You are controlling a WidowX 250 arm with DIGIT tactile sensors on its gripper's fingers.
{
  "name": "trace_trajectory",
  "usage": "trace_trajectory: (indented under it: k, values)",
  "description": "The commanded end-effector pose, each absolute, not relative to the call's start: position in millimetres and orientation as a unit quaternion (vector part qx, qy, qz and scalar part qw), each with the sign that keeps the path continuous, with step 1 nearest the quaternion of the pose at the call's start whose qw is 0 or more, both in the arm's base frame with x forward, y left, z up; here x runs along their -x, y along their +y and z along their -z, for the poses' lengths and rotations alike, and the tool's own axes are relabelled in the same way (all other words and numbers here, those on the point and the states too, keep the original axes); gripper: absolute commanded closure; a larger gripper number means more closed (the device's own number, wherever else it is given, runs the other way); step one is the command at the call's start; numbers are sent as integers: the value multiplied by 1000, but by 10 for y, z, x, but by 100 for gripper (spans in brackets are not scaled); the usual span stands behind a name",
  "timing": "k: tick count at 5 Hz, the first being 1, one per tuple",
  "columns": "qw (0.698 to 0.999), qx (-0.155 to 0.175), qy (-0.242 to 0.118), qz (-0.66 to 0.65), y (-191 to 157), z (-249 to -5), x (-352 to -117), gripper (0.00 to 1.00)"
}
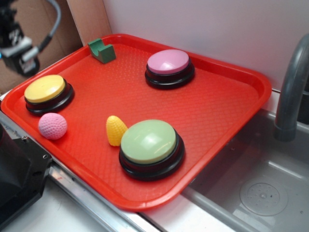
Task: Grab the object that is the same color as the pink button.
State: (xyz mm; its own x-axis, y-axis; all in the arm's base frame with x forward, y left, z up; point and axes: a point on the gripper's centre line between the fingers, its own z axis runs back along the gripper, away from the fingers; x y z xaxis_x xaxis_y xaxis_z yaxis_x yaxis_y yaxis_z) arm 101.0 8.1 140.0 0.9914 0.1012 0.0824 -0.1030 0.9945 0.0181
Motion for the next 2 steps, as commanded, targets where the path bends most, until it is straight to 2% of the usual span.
trace_trajectory:
  k: [1,2]
  values:
    - [997,-20,-49,-62,209,-880,-1040,0]
    - [998,-23,-45,-40,192,-758,-1135,0]
